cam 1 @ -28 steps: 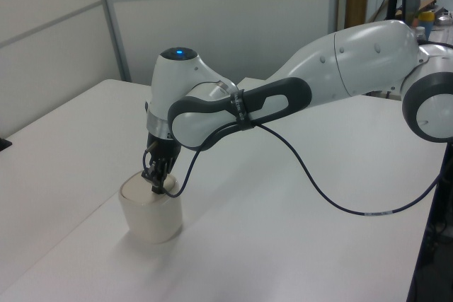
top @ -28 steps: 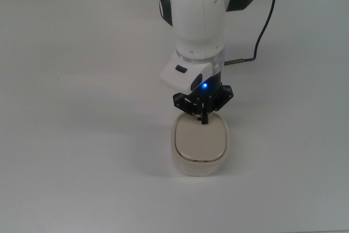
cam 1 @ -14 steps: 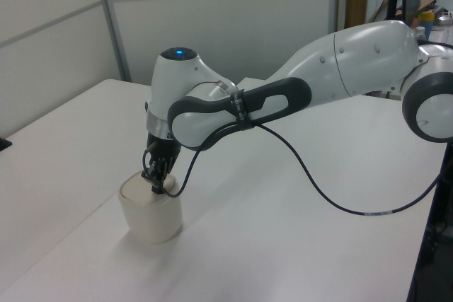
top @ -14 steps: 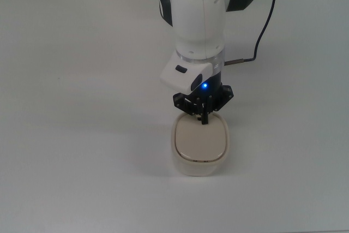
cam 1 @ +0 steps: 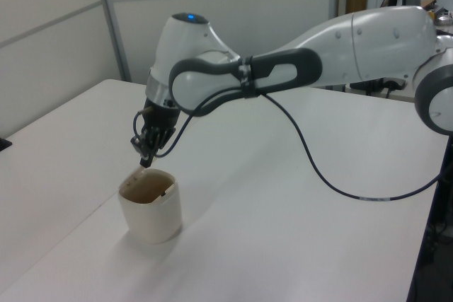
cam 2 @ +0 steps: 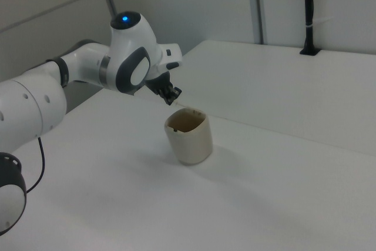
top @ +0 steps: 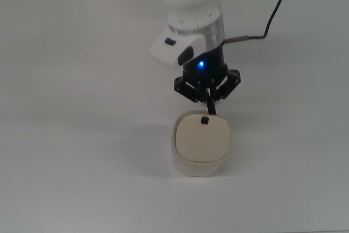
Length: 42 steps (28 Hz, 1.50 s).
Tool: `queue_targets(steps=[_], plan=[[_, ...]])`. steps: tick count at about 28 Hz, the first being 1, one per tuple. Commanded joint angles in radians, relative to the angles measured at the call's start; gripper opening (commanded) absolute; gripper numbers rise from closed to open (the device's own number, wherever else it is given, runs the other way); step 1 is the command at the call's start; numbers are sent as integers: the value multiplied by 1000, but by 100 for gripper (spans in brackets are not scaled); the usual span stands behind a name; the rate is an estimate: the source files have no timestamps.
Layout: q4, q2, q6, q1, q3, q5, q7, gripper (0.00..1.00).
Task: Open the trash can
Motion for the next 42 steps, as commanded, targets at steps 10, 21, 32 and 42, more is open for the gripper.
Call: queue_targets(steps=[10,21,32,42], plan=[[-21,-165,-260,-71,-12,5,-43,0],[-23,-246,-543,-99,-12,-110,-222,0],[-29,-249,-575,-99,-10,-206,-221,0],[-29,-248,-573,-99,-10,-203,-216,89]])
